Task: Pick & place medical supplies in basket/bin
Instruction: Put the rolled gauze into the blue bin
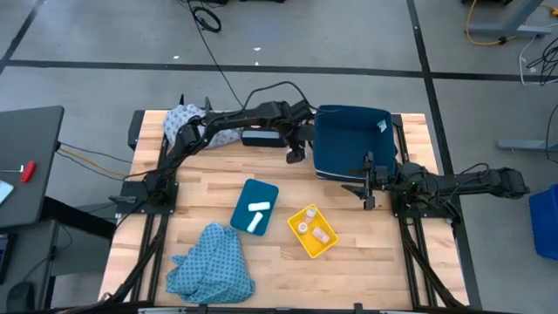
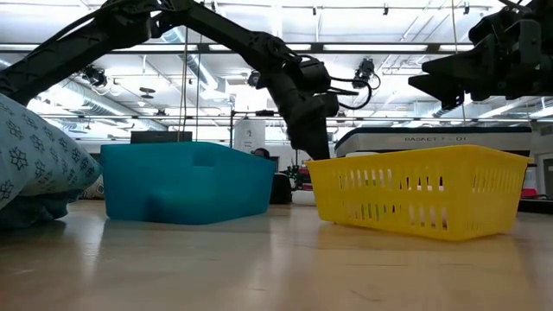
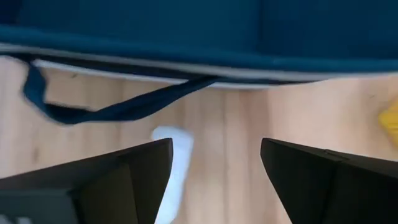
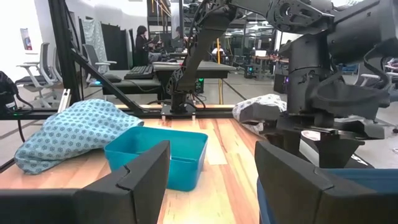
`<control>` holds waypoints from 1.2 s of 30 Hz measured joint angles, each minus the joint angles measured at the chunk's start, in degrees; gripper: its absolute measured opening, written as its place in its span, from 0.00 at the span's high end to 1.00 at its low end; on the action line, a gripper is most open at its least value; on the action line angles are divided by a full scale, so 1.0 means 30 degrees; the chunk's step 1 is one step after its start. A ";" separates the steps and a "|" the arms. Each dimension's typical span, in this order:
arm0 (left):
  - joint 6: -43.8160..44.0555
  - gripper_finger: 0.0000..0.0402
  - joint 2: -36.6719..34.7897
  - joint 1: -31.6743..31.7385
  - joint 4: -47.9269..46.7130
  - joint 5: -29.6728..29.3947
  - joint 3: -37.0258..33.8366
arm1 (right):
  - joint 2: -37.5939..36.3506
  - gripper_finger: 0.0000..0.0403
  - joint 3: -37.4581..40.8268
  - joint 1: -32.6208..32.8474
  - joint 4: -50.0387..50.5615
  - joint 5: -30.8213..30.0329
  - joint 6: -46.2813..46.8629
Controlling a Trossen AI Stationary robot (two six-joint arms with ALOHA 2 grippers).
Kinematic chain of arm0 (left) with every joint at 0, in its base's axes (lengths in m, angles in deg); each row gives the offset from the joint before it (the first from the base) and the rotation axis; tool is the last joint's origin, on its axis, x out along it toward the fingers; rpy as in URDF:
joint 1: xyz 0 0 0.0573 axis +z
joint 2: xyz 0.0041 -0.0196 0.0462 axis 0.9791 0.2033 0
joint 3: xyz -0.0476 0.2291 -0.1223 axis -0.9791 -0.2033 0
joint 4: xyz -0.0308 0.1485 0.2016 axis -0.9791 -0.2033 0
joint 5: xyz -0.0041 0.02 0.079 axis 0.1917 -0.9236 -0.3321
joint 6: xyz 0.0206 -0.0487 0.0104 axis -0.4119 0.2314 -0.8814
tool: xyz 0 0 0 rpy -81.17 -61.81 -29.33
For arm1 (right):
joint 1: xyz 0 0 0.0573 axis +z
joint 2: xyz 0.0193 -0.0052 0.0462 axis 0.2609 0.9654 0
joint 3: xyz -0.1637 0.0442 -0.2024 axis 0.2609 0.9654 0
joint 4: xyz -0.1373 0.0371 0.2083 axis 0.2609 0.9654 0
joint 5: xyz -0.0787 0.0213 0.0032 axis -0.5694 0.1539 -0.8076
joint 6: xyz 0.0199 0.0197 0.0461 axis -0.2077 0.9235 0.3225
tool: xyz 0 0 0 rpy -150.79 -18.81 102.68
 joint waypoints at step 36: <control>0.3936 0.43 -0.6121 -0.5045 2.0741 0.1678 -0.4631 | 0.1764 0.40 -0.0355 0.0015 -0.3209 0.0568 -0.0117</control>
